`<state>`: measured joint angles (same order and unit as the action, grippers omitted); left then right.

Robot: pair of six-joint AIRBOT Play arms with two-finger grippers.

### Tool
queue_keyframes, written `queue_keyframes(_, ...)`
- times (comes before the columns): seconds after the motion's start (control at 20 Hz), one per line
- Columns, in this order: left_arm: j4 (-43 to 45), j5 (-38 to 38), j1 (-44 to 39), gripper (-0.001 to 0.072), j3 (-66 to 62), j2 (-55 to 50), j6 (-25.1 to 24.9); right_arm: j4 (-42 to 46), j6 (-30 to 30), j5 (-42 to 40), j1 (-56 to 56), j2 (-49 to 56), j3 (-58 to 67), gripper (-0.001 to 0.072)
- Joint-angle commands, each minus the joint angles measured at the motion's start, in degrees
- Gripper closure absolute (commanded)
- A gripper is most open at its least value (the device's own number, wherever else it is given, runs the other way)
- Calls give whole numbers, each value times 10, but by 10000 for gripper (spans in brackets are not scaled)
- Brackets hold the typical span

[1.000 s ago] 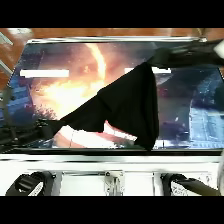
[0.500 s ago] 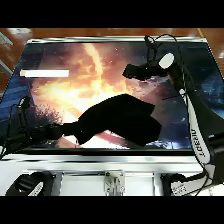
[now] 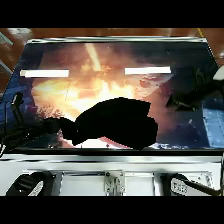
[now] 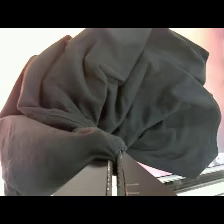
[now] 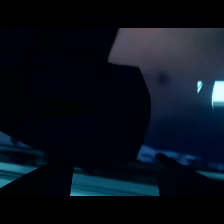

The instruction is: Fold the shirts.

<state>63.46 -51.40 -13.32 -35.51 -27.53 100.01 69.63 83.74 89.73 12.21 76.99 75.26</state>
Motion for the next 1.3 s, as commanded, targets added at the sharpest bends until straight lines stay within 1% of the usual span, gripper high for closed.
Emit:
queue_keyframes(0.0, 0, 4, 2, 670, 0, 0, -3, 0, -4, 9, 41, -78, -217, 87)
queue_keyframes(0.1, 0, 4, 2, 670, 0, 0, -3, -83, -15, -36, 40, -97, -327, 87)
queue_keyframes(0.15, 0, 4, 2, 670, 0, 0, -3, -119, -16, -77, 40, -104, -375, 87)
queue_keyframes(0.2, 0, 4, 2, 670, 0, 0, -3, -136, -12, -113, 40, -107, -410, 86)
queue_keyframes(0.3, 0, 4, 1, 671, 0, 0, -3, -148, 0, -168, 40, -107, -458, 86)
queue_keyframes(0.45, 0, 4, 1, 670, 0, 0, -3, -161, 1, -213, 3, -106, -483, 86)
queue_keyframes(0.5, 0, 4, 1, 670, 0, 0, -3, -162, 11, -236, -23, -103, -482, 86)
queue_keyframes(0.6, 0, 4, 1, 671, 0, 0, -3, -163, 57, -308, -76, -88, -482, 87)
queue_keyframes(0.65, 0, 4, 1, 671, 0, 0, -3, -172, 69, -336, -96, -78, -482, 87)
queue_keyframes(0.7, 0, 4, 1, 670, 0, 0, -3, -188, 71, -359, -112, -68, -482, 123)
queue_keyframes(0.75, 0, 4, 1, 670, 0, 0, -3, -206, 71, -373, -121, -62, -482, 356)
queue_keyframes(0.8, 0, 4, 1, 671, 0, 0, -3, -231, 58, -380, -124, -62, -478, 651)
queue_keyframes(0.9, 0, 4, 1, 671, -10, 0, -5, -274, -29, -373, -124, -82, -448, 646)
queue_keyframes(0.95, 1, 4, 1, 670, -27, 0, -15, -275, -59, -360, -123, -102, -419, 646)
queue_keyframes(1.05, 24, 2, 2, 671, -87, 0, -64, -258, -102, -344, -122, -166, -337, 647)
queue_keyframes(1.1, 57, 0, 2, 671, -131, 0, -68, -243, -113, -342, -120, -205, -284, 647)
queue_keyframes(1.25, 155, -2, 2, 671, -283, 0, -68, -189, -115, -353, -91, -311, -100, 647)
